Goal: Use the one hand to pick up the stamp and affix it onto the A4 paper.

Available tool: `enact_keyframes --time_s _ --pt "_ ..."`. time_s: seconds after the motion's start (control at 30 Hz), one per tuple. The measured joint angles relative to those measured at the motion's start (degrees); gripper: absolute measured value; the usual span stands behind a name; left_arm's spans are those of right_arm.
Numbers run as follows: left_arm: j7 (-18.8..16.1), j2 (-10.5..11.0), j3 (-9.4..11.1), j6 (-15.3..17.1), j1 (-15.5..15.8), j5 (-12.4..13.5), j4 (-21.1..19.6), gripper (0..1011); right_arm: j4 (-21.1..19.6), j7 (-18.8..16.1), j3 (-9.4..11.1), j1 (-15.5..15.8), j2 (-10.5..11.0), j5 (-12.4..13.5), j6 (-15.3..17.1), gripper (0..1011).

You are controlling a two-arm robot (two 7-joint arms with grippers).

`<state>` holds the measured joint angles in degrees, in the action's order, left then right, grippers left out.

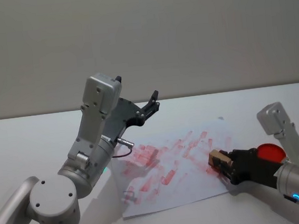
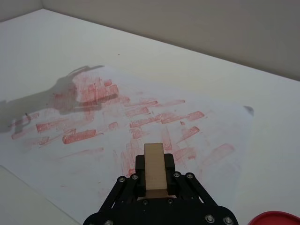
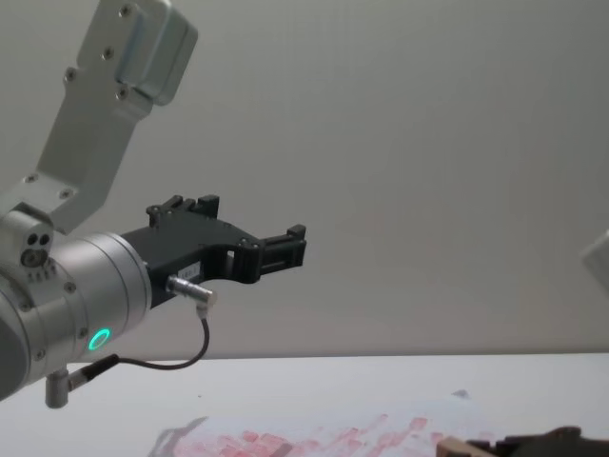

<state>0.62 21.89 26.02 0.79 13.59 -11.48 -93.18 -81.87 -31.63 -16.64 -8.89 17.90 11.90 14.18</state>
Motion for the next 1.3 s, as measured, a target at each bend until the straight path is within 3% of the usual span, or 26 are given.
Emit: enact_keyframes --time_s 0.5,0.8,1.03,1.3 --pt "0.00 0.00 0.00 0.00 0.00 0.00 0.00 1001 2.92 0.01 -1.35 -1.54 -1.37 -1.86 -0.27 217" --pt "0.00 0.00 0.00 0.00 0.00 0.00 0.00 1001 3.21 0.83 -1.85 -1.30 -1.62 -1.78 -3.34 218" --pt "0.00 0.00 0.00 0.00 0.00 0.00 0.00 1001 1.28 1.69 -1.83 -0.69 -1.37 -0.14 -6.76 218" --pt "0.00 0.00 0.00 0.00 0.00 0.00 0.00 1001 -3.80 4.94 -0.51 1.41 0.38 2.52 -10.27 218"
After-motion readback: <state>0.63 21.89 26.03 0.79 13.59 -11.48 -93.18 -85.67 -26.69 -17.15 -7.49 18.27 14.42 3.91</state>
